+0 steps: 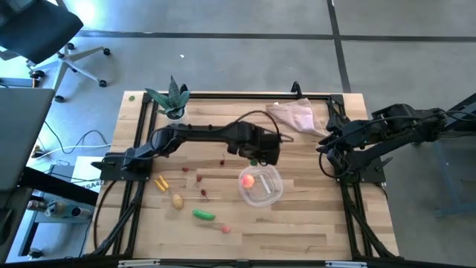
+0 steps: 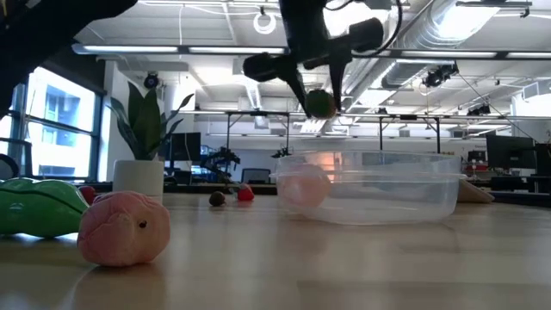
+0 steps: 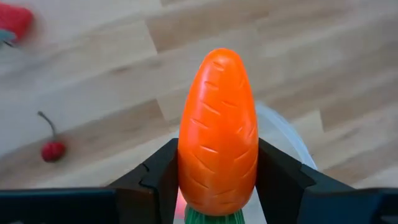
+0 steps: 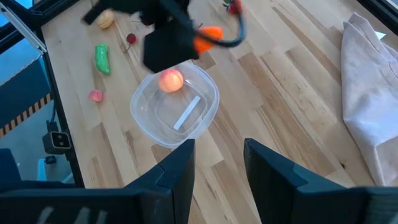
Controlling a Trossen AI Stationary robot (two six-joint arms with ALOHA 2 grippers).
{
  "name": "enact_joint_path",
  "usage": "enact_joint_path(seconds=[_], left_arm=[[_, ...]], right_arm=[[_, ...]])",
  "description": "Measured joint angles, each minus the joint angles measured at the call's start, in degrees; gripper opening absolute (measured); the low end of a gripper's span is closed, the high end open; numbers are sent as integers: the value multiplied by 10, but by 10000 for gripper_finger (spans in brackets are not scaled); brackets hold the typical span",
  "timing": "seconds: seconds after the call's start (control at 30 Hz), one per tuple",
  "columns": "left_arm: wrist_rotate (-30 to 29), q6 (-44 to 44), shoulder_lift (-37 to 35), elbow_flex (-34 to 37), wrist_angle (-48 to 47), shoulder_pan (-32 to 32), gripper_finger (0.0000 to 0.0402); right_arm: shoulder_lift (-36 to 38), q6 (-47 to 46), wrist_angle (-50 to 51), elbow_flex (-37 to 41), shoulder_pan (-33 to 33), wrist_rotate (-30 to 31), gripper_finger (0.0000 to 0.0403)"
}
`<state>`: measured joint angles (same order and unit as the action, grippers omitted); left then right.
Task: Pick and placing Produce into tupperware
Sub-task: Put the orange carrot into the transparent bin, then put the red strawberry into the transparent bin
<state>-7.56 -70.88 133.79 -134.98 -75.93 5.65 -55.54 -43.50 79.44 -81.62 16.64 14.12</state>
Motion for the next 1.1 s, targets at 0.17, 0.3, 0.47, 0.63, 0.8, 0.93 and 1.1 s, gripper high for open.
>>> enact_joint_path(seconds=[0.17,0.3,0.47,0.63,0.8,0.93,1.1], left_arm=[[-22,-2,6,3,10,-27,172],[-26,-1,5,23,32,-36,191],[-8,-3,5,60,82,-43,169],[22,-18,5,84,125,-48,115],[22,-34,5,92,131,-55,47],[15,-48,5,92,129,-57,5],[4,-46,5,92,125,-56,22]], right_arm=[[0,0,0,0,0,0,130],[0,0,0,0,0,0,130],[0,0,0,0,0,0,130],[0,0,0,0,0,0,130],[0,0,0,0,0,0,130],[0,0,0,0,0,0,130],[0,0,0,0,0,0,130]])
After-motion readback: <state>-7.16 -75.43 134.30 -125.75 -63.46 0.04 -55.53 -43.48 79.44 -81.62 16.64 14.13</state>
